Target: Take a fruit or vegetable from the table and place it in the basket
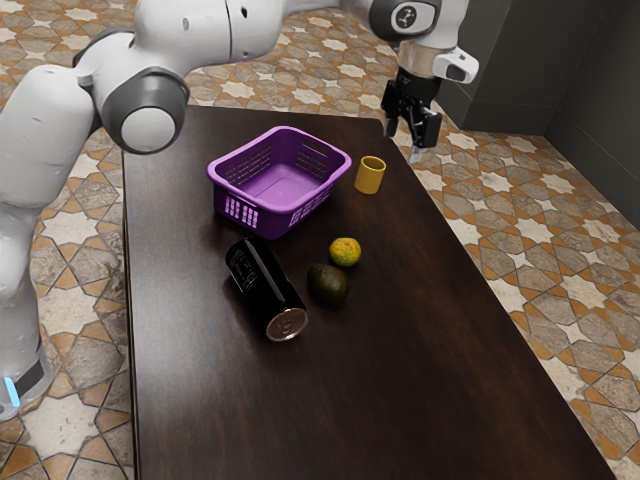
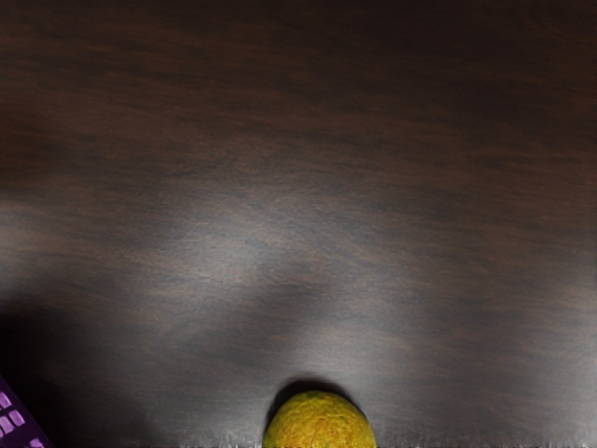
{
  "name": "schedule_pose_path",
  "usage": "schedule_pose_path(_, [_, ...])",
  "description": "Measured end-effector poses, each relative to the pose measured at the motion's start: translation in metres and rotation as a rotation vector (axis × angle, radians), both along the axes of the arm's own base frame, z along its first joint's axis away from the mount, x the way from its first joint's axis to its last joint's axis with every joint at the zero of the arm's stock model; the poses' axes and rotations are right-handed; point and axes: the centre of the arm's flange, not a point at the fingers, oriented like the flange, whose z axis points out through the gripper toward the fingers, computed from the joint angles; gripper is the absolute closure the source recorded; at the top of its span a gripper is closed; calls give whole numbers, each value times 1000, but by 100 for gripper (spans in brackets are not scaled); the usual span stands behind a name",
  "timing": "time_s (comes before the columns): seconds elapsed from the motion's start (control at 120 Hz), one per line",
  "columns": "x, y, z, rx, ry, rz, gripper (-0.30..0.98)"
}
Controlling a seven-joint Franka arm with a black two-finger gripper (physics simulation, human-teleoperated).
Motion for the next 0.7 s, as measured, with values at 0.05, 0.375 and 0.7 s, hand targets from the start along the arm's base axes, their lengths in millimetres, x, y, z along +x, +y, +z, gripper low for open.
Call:
schedule_pose_path(0.05, [-1,0,0,-2,3,0,0])
schedule_pose_path(0.375, [-27,4,47,-39,-57,12,0])
schedule_pose_path(0.7, [-14,9,-9,-65,50,31,0])
